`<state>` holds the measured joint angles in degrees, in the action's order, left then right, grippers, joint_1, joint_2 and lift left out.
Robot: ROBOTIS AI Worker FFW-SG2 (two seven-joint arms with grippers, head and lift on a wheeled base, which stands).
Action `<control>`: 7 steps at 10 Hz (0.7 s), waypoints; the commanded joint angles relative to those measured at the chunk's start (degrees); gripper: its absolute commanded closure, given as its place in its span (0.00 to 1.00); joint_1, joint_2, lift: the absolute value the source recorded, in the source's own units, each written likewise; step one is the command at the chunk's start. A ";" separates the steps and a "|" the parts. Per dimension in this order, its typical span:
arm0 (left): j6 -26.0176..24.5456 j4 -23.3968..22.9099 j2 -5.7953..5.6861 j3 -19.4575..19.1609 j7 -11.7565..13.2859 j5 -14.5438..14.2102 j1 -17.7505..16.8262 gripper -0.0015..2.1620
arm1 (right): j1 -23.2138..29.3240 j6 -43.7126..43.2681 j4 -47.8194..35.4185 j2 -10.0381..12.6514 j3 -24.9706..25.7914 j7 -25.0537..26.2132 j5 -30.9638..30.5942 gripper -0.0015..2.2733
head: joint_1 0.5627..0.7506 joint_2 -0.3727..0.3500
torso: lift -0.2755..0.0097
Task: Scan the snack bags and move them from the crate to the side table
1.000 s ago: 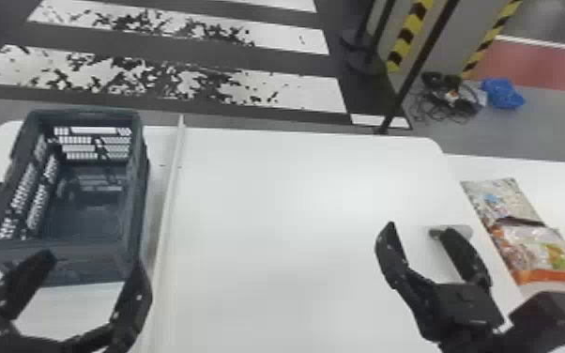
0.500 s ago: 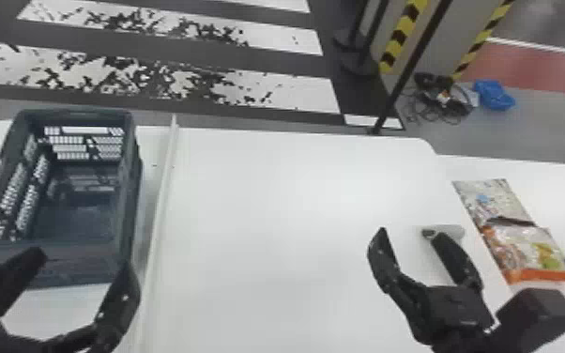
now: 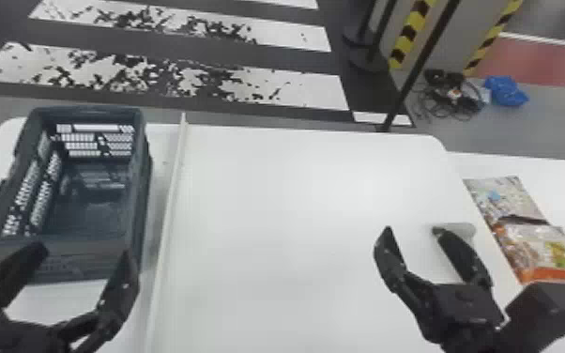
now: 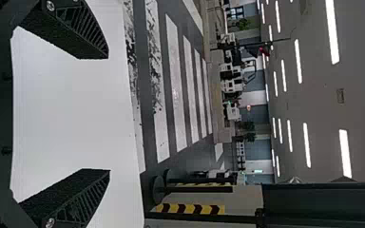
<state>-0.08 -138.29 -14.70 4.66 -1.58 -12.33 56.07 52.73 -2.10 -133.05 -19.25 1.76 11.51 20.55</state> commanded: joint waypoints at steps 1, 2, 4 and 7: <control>-0.24 -0.05 0.11 -0.35 0.00 -0.06 0.00 0.02 | 0.00 -0.04 -0.01 -0.09 -0.18 -0.09 -0.07 0.03 | 0.70 0.28 | 0.66; -0.41 0.04 0.37 -0.44 0.00 -0.06 0.00 0.03 | 0.00 0.13 -0.10 -0.17 -0.18 -0.17 0.02 0.04 | 0.70 0.29 | 0.66; -0.41 0.04 0.73 -0.44 0.00 -0.06 0.09 0.03 | 0.18 0.13 -0.45 -0.53 -0.26 -0.26 0.02 0.04 | 0.70 0.30 | 0.66; -0.59 0.04 1.08 -0.79 0.00 -0.06 0.35 0.03 | 0.26 0.13 -0.54 -0.88 -0.44 -0.35 0.64 0.03 | 0.70 0.31 | 0.66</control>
<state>-0.60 -138.25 -13.68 3.95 -1.58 -12.39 56.42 53.00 -1.97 -133.62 -20.07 1.40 11.18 21.06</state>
